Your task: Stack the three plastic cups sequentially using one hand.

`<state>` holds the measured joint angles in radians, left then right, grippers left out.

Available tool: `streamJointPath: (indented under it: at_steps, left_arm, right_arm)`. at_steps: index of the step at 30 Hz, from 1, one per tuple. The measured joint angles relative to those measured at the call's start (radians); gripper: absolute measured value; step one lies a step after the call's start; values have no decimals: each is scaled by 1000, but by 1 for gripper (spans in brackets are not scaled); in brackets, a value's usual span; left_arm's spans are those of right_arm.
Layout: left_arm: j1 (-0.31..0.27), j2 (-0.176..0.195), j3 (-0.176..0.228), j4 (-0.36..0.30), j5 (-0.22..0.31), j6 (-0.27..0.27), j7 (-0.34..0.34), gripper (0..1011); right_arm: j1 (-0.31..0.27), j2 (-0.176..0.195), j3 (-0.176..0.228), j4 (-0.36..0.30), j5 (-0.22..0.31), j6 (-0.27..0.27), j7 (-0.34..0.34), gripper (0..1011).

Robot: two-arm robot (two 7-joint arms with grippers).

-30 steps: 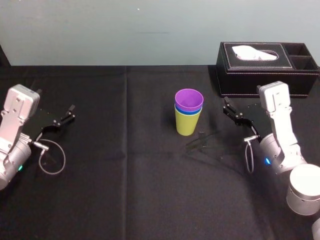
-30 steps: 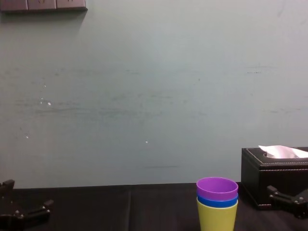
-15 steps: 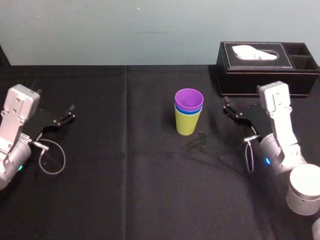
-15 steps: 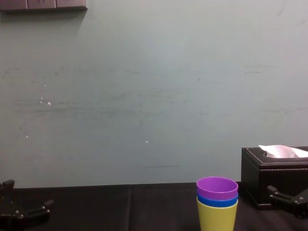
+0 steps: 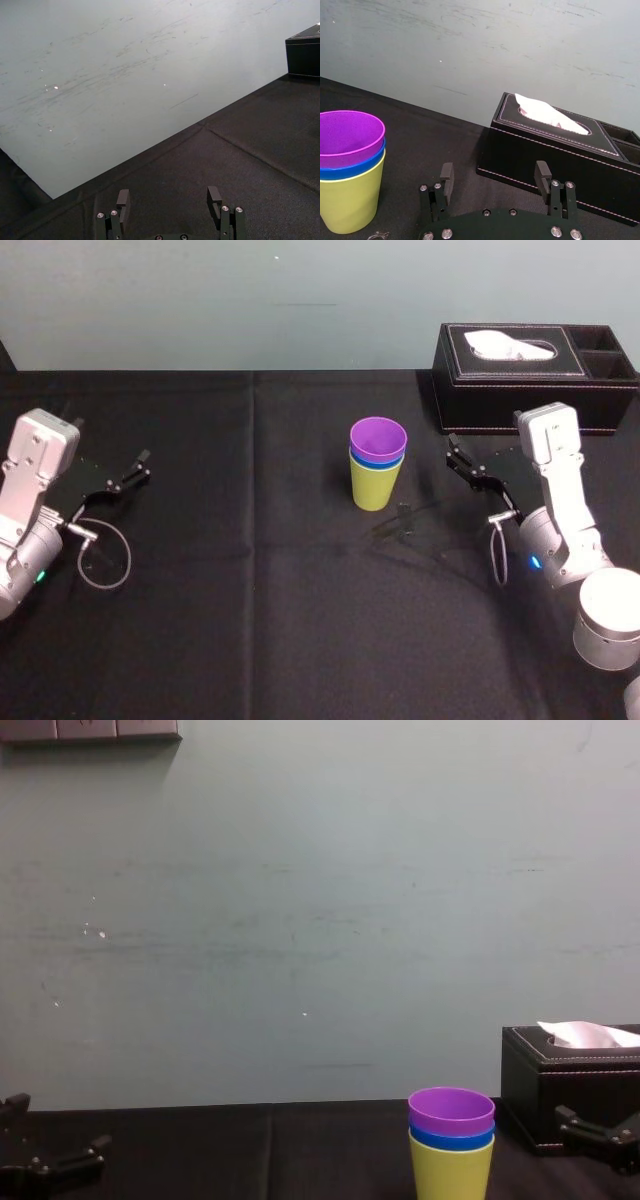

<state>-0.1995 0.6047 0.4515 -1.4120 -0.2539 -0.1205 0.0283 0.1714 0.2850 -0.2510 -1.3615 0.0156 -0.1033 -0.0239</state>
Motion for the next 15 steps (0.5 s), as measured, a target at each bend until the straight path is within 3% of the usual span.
streamJointPath:
  at_steps: [15]
  left_arm:
    - [0, 0, 0, 0, 0, 0, 0, 1011]
  right_arm:
    - [0, 0, 0, 0, 0, 0, 0, 1004]
